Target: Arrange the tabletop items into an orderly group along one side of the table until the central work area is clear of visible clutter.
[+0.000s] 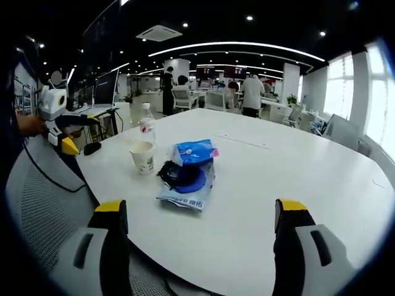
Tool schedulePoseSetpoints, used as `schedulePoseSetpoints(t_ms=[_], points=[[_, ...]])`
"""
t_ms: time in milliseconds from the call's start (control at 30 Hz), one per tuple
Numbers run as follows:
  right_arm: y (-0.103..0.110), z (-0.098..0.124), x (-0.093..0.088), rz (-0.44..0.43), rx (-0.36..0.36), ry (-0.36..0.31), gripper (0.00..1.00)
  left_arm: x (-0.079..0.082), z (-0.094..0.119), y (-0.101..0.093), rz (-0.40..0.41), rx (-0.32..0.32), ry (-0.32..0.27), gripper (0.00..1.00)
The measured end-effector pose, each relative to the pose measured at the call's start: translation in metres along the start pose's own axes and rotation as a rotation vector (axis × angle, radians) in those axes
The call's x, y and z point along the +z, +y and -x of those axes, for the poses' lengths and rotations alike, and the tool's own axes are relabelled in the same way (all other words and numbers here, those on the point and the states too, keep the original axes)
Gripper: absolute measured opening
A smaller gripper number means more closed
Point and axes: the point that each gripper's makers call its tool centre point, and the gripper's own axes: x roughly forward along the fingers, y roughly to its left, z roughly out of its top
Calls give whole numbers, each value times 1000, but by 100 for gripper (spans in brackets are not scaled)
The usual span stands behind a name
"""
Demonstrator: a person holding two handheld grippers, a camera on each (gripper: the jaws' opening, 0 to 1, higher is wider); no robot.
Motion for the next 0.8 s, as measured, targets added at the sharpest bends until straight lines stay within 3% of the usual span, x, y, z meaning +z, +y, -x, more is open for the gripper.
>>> schedulePoseSetpoints(t_ms=[167,433,667,800], points=[[-2,0,0,-15,-6,-3,100,6,1,1,27,1,-36,100],[-2,0,-1,-9,-6,12,100,5,0,-1,33,1,-40,100],[0,-2,8,41,4,21,100,5,1,2,70,10,-58,100],[1,-6,20,19,28,10,99,3,2,4,82,17,-51,100]])
